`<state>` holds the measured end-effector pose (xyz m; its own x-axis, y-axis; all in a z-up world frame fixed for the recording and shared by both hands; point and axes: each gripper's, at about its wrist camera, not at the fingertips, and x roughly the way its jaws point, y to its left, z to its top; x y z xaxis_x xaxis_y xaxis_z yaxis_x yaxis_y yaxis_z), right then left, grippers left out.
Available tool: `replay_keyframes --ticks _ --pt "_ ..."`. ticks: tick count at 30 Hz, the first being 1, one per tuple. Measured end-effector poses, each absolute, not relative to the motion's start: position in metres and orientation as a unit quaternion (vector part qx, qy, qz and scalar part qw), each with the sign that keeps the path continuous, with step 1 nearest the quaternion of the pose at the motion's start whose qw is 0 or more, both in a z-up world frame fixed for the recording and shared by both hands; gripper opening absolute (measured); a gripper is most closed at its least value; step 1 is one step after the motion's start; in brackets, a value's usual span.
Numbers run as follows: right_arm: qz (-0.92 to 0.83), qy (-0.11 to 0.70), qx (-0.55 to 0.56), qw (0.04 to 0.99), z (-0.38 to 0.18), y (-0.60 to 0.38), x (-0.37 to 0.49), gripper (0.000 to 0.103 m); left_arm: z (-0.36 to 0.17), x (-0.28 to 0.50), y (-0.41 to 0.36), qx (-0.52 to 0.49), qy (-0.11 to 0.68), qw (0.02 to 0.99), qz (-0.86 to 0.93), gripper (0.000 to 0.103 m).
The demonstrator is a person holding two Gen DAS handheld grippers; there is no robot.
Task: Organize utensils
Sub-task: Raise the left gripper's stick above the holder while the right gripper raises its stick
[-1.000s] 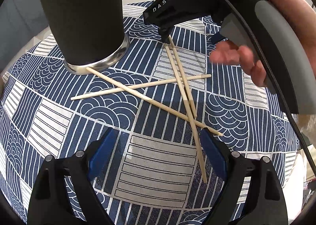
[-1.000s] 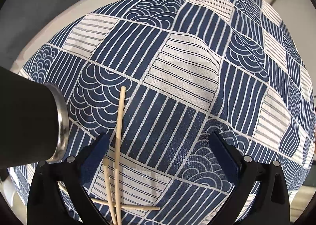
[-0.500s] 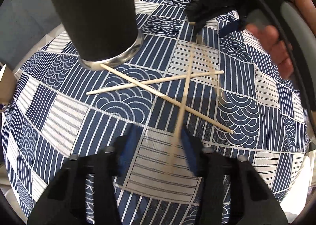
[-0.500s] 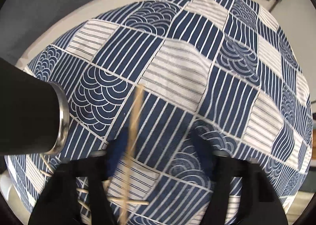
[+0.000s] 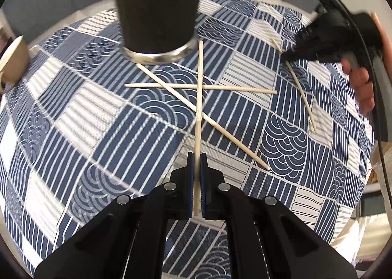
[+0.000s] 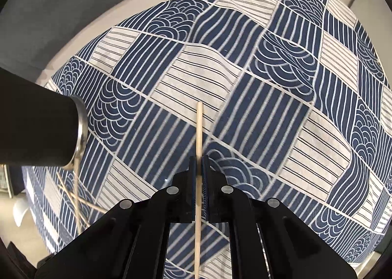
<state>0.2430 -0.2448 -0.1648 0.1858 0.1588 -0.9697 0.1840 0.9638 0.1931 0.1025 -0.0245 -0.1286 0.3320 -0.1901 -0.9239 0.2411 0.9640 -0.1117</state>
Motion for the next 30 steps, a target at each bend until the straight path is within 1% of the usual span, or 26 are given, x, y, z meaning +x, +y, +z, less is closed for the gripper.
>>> replay_keyframes --ticks 6,12,16,22,30 --pt "0.021 0.622 0.141 0.77 -0.146 -0.275 0.229 0.005 -0.11 0.087 -0.009 -0.003 0.545 0.833 -0.096 0.005" --pt "0.063 0.589 0.139 0.794 -0.104 -0.278 0.226 0.005 -0.094 0.067 -0.003 -0.025 0.52 0.851 -0.065 0.005" --pt "0.106 0.553 0.167 0.809 -0.077 -0.264 0.234 0.005 -0.086 0.053 -0.002 -0.02 0.51 0.859 -0.046 0.005" --pt "0.144 0.516 0.176 0.826 -0.036 -0.244 0.242 0.005 -0.074 0.04 0.014 -0.046 0.51 0.858 -0.03 0.005" --pt "0.167 0.484 0.177 0.84 0.009 -0.214 0.245 0.005 -0.026 0.048 0.041 -0.064 0.474 0.877 -0.04 0.005"
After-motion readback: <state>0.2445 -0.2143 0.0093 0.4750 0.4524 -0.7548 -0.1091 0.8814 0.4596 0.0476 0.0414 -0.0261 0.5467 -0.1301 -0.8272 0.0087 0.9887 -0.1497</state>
